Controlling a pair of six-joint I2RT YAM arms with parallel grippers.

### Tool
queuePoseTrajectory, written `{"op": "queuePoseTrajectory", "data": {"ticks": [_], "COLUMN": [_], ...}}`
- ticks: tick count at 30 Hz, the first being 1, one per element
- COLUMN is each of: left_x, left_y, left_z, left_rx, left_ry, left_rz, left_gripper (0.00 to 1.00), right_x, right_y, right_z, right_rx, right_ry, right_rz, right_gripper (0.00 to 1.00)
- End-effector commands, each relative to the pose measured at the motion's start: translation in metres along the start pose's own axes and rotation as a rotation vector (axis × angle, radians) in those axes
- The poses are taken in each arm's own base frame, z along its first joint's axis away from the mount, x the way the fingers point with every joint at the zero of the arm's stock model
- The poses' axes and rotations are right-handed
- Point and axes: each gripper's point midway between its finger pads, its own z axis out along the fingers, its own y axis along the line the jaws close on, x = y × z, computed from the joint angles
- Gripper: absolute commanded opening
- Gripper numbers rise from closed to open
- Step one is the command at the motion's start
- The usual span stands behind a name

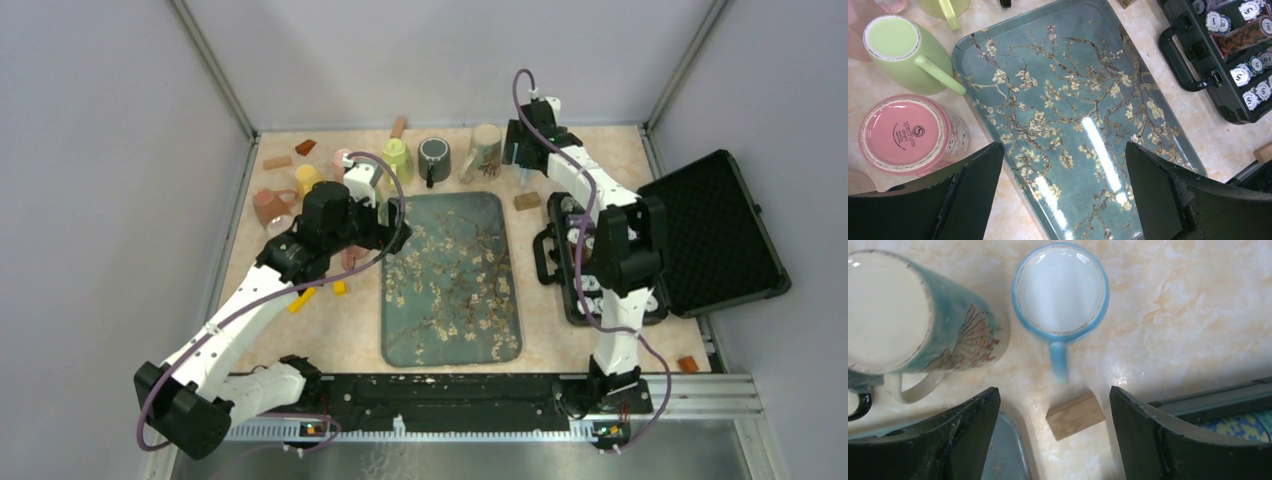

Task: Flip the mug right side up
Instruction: Turn over the cup at the corner of the board.

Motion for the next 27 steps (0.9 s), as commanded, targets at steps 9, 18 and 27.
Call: {"op": "queuePoseTrajectory", "data": {"ticks": [9,18,27], "left_x": [-0.021,-0.018,-0.013], "left_y": [-0.006,-0.005,-0.004], "left_z": [-0.011,-0.01,-0.009], "left_rx": [0.02,0.016,0.012], "left_ry": [-0.067,-0.058,-0.048], "left_rz": [0.013,-0.004,-0.024], "left_gripper": [0.98,0.98,0.98], "right_x": [-0.001,-0.002,-0.007], "right_y": [-0.002,-0.007,-0.01], "right_z": [0.061,0.082,0.088], "right_rx": [-0.047,-0.017,-0.004], "right_ry": [0.009,0.012,0.006], "right_rz": [-0.049,-0.03,-0.012], "right_gripper": [0.67,0.56,0.41]}}
